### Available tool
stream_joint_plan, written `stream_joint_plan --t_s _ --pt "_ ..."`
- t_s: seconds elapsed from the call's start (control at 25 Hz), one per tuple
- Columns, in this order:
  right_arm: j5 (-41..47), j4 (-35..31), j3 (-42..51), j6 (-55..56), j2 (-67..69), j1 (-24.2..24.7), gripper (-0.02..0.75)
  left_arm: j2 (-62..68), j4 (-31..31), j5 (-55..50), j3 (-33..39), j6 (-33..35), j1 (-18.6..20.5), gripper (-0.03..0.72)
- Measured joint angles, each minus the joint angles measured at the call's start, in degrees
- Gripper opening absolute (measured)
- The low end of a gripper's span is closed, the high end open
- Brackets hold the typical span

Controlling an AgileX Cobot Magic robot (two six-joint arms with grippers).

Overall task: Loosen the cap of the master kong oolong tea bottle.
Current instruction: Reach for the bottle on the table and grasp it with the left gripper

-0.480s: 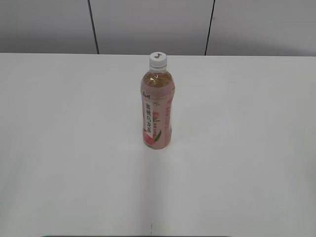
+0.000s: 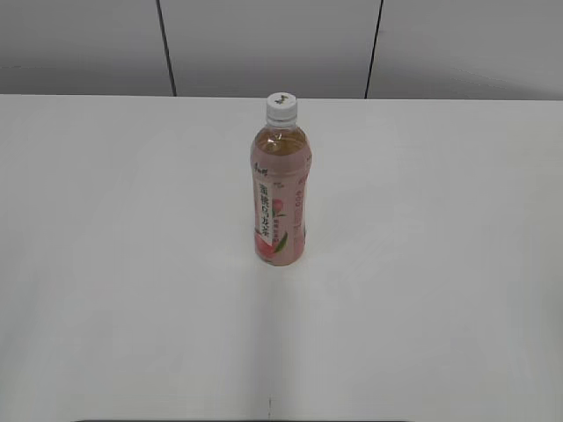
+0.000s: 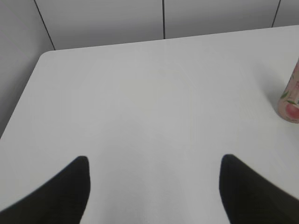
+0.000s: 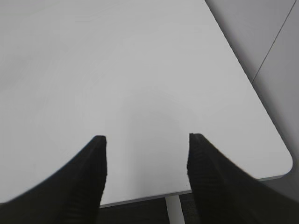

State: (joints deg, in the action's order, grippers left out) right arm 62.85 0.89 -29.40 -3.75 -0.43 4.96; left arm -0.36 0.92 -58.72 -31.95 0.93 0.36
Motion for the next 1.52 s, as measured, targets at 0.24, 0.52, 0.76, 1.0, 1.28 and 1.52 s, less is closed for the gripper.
stream_joint_plan --t_s 0.24,0.52,0.76,1.0,1.28,1.52 --pt "0.0 0.0 0.0 0.0 0.0 0.0 0.42 0.0 0.0 0.0 0.0 0.0 0.0 0.515" --pt "0.0 0.0 0.0 0.0 0.0 0.0 0.42 0.0 0.0 0.0 0.0 0.0 0.0 0.515" --pt "0.0 0.0 0.0 0.0 0.0 0.0 0.42 0.0 0.0 0.0 0.0 0.0 0.0 0.515" --pt "0.0 0.0 0.0 0.0 0.0 0.0 0.42 0.0 0.4 0.1 0.0 0.0 0.0 0.515" --pt "0.0 0.0 0.0 0.0 0.0 0.0 0.42 5.9 5.9 9.2 -1.3 1.5 0.0 0.515" --pt "0.0 0.0 0.0 0.0 0.0 0.0 0.42 14.8 19.6 22.6 3.1 16.4 0.0 0.515"
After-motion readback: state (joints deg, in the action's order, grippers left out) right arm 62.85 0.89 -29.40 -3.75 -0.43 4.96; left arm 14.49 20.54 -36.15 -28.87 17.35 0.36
